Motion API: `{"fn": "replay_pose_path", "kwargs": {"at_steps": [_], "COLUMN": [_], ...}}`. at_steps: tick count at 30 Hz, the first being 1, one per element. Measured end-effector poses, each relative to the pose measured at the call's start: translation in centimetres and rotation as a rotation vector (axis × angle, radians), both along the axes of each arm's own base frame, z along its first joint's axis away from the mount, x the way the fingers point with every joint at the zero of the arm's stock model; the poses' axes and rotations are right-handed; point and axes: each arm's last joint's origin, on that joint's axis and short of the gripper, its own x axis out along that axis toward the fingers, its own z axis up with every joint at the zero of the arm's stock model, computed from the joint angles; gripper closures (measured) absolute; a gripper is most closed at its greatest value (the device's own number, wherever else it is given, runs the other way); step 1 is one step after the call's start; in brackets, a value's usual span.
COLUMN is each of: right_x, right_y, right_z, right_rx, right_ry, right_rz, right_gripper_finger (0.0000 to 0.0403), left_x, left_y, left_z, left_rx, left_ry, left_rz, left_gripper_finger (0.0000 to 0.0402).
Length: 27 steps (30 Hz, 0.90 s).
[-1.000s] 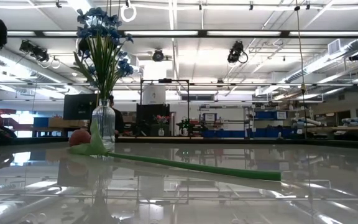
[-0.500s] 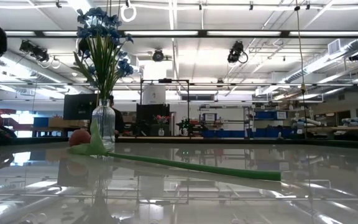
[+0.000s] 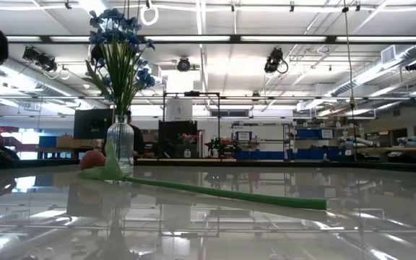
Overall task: Sort flowers into vase by color
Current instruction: Put the white flowers into the yellow vase
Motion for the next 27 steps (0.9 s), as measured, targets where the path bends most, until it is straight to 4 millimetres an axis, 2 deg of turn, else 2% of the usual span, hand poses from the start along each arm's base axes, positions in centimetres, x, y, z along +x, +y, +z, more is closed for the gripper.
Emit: {"fn": "replay_pose_path", "kwargs": {"at_steps": [13, 18, 27], "right_x": [0.0, 0.0, -0.1], "right_y": [0.0, 0.0, 0.3], "right_z": [0.0, 0.0, 0.0], "right_rx": [-0.01, -0.012, -0.011], "right_ry": [0.004, 0.005, 0.005], "right_rz": [0.001, 0.0, 0.012], "right_gripper_finger": [0.0241, 0.0241, 0.0241], "left_x": [0.9, 1.4, 2.3], "left_y": [-1.2, -1.6, -2.9], "left_z": [-0.7, -1.1, -2.6], "left_rx": [-0.013, -0.003, 0.02], "left_ry": [0.061, 0.072, 0.156], "left_rz": [0.079, 0.159, 0.262], "left_gripper_finger": [0.0395, 0.0395, 0.0395]}}
